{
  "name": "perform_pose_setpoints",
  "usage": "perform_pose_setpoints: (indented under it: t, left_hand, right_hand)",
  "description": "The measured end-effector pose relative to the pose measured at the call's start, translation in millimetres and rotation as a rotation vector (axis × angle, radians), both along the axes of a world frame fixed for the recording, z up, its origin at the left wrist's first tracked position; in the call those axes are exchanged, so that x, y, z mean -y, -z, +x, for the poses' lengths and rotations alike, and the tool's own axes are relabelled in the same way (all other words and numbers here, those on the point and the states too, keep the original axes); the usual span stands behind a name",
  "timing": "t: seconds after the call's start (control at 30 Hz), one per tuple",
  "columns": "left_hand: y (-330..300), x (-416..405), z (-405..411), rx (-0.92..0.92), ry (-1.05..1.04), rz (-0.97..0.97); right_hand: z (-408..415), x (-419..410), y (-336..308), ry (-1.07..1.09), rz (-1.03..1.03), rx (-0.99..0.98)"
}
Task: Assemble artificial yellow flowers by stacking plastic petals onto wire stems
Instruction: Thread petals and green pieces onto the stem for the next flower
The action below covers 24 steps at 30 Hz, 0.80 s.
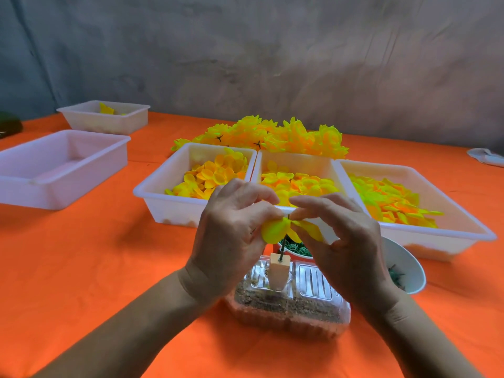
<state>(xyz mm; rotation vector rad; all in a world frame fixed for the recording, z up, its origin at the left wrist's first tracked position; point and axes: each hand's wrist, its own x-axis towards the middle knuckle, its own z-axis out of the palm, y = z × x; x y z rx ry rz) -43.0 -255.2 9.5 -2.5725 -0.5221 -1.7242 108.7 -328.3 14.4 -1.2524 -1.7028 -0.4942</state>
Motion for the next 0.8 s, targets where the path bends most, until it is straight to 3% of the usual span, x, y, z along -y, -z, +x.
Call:
perform_pose_setpoints:
  t: [0.23,0.8]
  left_hand:
    - [17,-1,-3,-0.090,-0.018,0.150]
    - [48,-7,-1,-0.160,0.015,0.235]
  right_hand:
    - [3,2,22,0.021,0.003,0.132]
    - [3,3,45,0.088,0.026,0.214]
